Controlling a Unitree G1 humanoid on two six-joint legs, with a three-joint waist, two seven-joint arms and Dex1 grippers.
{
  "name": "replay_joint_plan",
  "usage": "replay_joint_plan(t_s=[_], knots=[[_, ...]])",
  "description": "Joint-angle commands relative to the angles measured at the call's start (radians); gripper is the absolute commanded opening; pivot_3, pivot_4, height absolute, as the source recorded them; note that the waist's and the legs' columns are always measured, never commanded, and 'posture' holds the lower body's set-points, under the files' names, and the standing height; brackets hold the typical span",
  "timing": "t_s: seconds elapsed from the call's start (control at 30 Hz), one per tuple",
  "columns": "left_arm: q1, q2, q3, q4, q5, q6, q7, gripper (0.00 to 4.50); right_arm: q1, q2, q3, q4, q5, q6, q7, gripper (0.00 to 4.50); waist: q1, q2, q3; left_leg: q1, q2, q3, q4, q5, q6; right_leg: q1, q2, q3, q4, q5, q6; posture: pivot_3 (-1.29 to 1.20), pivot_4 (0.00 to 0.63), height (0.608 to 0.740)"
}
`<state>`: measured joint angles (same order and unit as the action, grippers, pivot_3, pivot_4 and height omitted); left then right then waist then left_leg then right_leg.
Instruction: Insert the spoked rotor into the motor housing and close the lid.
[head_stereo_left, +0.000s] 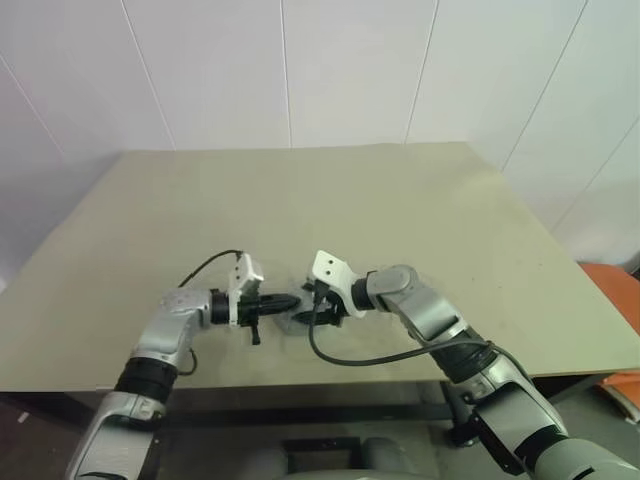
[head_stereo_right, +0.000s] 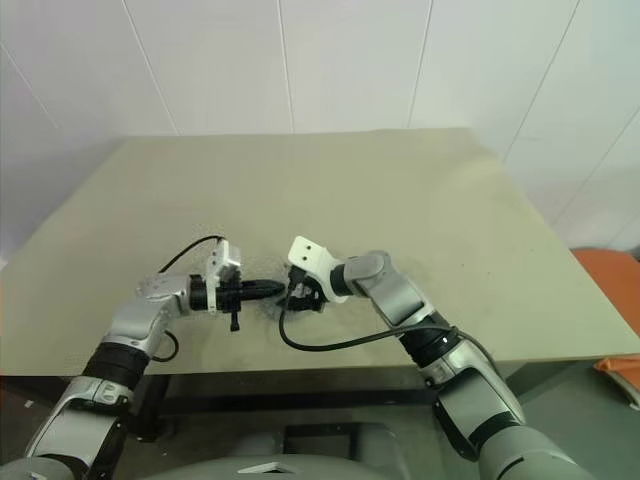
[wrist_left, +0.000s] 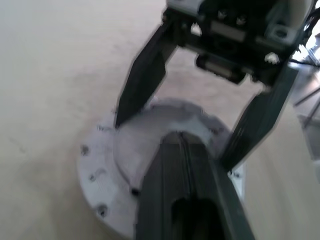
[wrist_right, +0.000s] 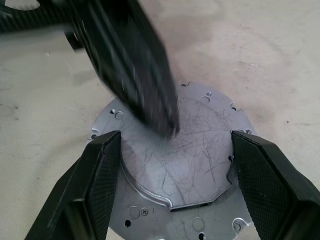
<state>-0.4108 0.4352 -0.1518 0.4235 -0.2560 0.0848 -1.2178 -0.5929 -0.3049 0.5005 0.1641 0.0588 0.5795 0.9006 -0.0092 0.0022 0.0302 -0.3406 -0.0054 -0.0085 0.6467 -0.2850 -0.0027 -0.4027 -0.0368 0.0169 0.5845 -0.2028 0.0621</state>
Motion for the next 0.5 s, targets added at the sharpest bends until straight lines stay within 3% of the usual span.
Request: replay_joint_plan(t_s=[0.03, 0.07, 0.13, 0.23, 0.5], knots=[[-0.027, -0.002, -0.061, 0.086, 0.109, -0.06, 0.037, 0.0, 0.061, -0.057, 0.079, 0.127, -0.088, 0.07, -0.006, 3.05, 0.0, 0.002, -0.002, 0.0, 0.0, 0.0, 0.0, 0.0, 0.0, 0.0, 0.0, 0.0, 0.0, 0.0, 0.0, 0.0, 0.0, 0.74], [-0.029, 0.002, -0.076, 0.11, 0.134, -0.079, 0.045, 0.0, 0.066, -0.06, 0.074, 0.104, -0.07, 0.074, 0.013, 3.05, 0.0, 0.005, -0.004, 0.0, 0.0, 0.0, 0.0, 0.0, 0.0, 0.0, 0.0, 0.0, 0.0, 0.0, 0.0, 0.0, 0.0, 0.74], [-0.034, 0.006, -0.089, 0.139, 0.157, -0.105, 0.051, 0.0, 0.079, -0.061, 0.056, 0.05, -0.021, 0.101, 0.05, 3.77, 0.0, 0.008, -0.007, 0.0, 0.0, 0.0, 0.0, 0.0, 0.0, 0.001, -0.001, 0.0, -0.001, 0.0, 0.001, 0.0, 0.0, 0.74], [-0.041, 0.004, -0.083, 0.149, 0.149, -0.113, 0.046, 0.0, 0.082, -0.046, 0.013, -0.005, 0.036, 0.149, 0.067, 4.49, -0.005, 0.007, -0.01, 0.001, -0.001, 0.0, -0.001, 0.0, 0.0, 0.002, -0.006, -0.005, 0.0, -0.002, 0.004, 0.0, 0.0, 0.74], [-0.05, 0.016, -0.08, 0.177, 0.135, -0.096, 0.006, 0.0, 0.017, -0.037, -0.107, -0.049, 0.173, 0.223, 0.145, 4.49, -0.006, 0.005, -0.009, 0.0, 0.001, -0.001, -0.002, -0.001, 0.0, 0.0, -0.01, -0.015, 0.0, -0.003, 0.004, 0.0, 0.0, 0.74]])
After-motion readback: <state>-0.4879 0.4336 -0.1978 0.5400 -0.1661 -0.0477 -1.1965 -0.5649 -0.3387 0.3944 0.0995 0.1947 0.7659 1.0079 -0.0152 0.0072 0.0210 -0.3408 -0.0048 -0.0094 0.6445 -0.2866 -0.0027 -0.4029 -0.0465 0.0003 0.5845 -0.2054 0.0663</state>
